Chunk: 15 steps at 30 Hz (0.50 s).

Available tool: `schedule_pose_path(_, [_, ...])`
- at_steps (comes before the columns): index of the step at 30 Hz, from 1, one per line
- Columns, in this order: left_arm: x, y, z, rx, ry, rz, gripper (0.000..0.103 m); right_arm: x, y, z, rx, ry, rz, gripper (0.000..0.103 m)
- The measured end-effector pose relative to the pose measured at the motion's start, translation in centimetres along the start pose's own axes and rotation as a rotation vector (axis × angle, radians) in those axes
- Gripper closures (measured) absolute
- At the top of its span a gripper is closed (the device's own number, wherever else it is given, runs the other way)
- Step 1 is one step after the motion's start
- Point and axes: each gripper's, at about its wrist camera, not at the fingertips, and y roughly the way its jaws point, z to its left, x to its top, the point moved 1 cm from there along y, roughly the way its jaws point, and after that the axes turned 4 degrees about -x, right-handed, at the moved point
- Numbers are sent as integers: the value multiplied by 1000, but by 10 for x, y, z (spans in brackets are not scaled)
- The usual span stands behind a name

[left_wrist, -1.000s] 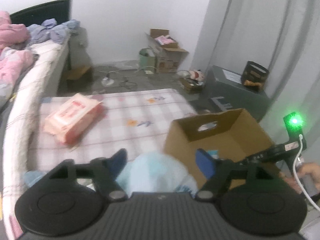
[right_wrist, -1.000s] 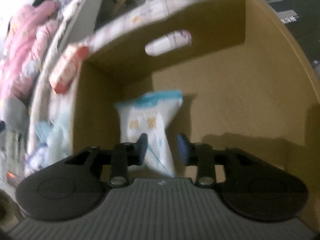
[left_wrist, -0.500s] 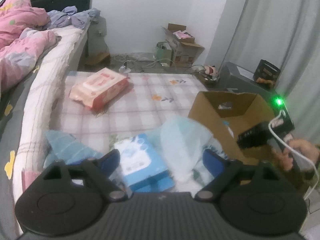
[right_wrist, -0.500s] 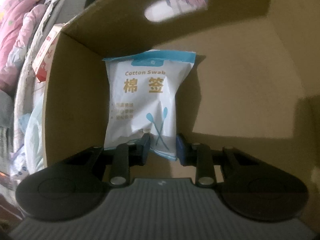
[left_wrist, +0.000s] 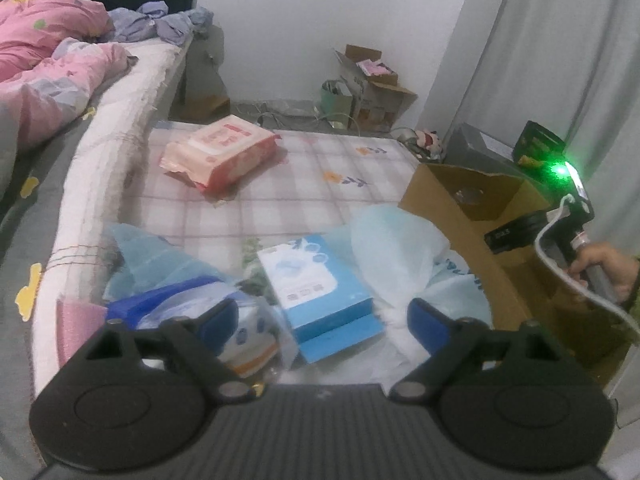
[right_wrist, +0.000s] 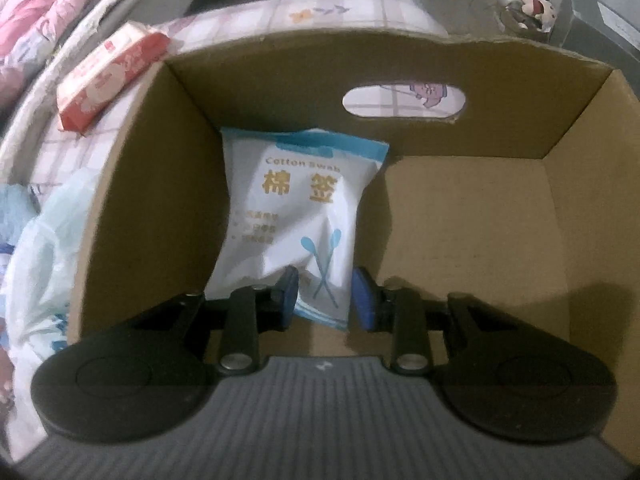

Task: Organize soft objects
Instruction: 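Move the right gripper back to the pile and grasp the blue-white tissue box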

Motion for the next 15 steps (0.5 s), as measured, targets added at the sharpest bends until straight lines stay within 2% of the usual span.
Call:
schedule_pose_path(2, [-3, -5, 4, 10, 0, -12, 9, 1, 0, -1, 1, 18, -12, 64])
schedule_pose_path(4, [-8, -12, 9, 23, -5, -25, 5, 2, -5, -4, 2, 44, -27, 61])
schedule_pose_path(9, [-17, -31, 22, 29, -19, -69, 3, -2, -25, -13, 20, 105, -84, 61])
schedule_pose_path(15, [-29, -50, 39, 32, -46, -113, 2, -7, -84, -1, 43, 130, -205, 61])
